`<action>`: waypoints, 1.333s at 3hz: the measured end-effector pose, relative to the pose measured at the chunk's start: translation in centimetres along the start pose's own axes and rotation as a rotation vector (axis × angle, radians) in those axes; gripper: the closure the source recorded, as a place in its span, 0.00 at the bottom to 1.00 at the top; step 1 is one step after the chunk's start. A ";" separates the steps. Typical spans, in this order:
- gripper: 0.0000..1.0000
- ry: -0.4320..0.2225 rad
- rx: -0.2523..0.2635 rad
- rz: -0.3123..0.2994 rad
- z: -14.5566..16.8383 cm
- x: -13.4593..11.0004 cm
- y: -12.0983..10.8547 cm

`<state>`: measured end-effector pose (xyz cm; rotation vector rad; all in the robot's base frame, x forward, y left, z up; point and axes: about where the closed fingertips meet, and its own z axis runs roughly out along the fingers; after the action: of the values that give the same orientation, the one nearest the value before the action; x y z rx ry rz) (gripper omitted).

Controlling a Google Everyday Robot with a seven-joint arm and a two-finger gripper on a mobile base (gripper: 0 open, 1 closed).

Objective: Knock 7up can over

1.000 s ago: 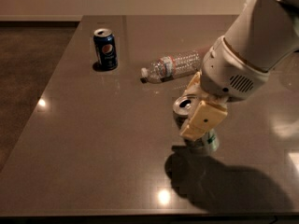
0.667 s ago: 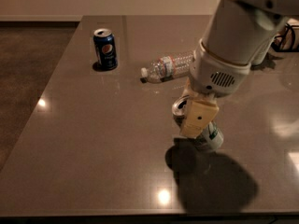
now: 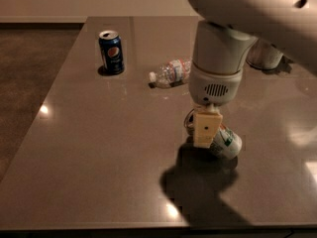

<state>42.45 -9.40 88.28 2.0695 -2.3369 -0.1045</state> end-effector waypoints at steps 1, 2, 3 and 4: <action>0.59 0.048 0.004 -0.017 0.8 -0.6 -0.6; 0.36 0.068 0.005 -0.037 1.3 -1.4 -1.0; 0.12 0.049 0.026 -0.037 1.3 -1.8 -1.5; 0.00 0.036 0.042 -0.037 1.3 -2.1 -1.8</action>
Offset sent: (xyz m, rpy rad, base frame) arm 0.0018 0.0109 -0.0177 -0.1344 0.0691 0.0705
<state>44.43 -7.43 86.91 2.1154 -2.3009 -0.0188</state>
